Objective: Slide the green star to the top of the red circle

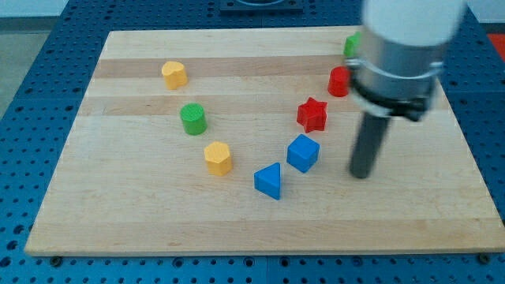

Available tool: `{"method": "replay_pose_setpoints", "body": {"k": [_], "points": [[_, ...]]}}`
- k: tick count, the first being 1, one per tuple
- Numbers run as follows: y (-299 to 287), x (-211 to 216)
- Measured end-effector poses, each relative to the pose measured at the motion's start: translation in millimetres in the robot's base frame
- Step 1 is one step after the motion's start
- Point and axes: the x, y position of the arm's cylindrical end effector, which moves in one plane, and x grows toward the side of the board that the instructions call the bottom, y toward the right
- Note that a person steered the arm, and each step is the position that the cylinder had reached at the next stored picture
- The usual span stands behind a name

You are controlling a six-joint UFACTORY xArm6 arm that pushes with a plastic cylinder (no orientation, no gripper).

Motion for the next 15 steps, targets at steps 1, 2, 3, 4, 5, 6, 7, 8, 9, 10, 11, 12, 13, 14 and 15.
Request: {"method": "replay_pose_setpoints", "body": {"k": [1, 2, 3, 4, 5, 6, 7, 8, 9, 10, 11, 12, 13, 14, 15], "points": [[50, 16], [52, 20], [45, 20], [26, 23], [-18, 35], [-79, 38], [-129, 38], [-141, 38], [-141, 40], [-82, 40], [-15, 40], [16, 40], [26, 40], [65, 47], [71, 47]]}}
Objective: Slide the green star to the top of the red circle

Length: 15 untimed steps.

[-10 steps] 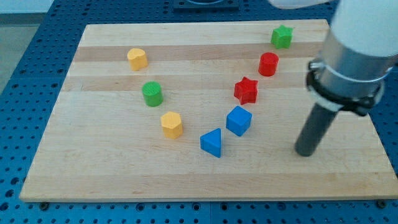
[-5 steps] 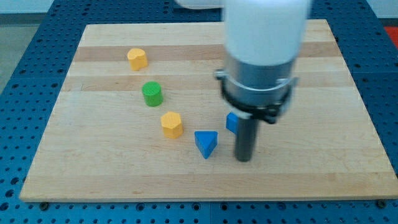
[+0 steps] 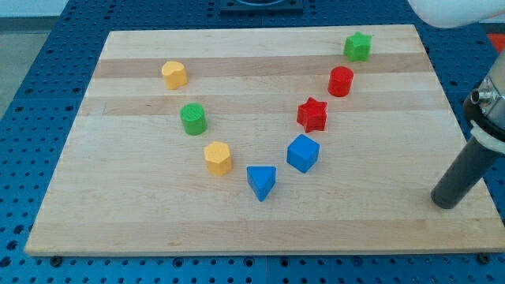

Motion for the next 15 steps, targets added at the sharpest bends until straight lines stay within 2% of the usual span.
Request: {"method": "replay_pose_setpoints", "body": {"k": [4, 5, 6, 7, 8, 9, 10, 11, 12, 13, 15], "points": [[10, 0], [8, 14], [-21, 54], [-31, 54], [-95, 54], [-139, 0], [-174, 50], [-187, 54], [-298, 30], [-392, -29], [-396, -108]]}}
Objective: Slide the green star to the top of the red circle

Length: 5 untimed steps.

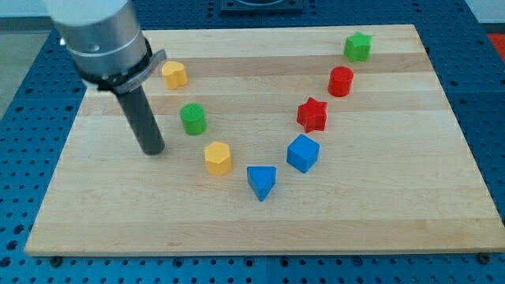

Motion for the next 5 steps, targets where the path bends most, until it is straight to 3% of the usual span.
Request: {"method": "replay_pose_setpoints", "body": {"k": [1, 2, 3, 5], "points": [[-2, -54], [39, -84], [92, -99], [239, -219]]}}
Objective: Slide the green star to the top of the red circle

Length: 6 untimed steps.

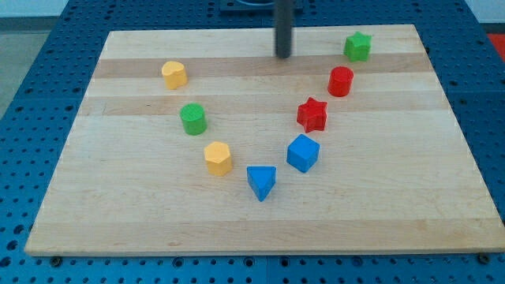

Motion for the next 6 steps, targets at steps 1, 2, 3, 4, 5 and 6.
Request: {"method": "replay_pose_setpoints", "body": {"k": [1, 2, 3, 4, 5, 6], "points": [[85, -45], [133, -25], [120, -6], [110, 17], [98, 38], [94, 55]]}}
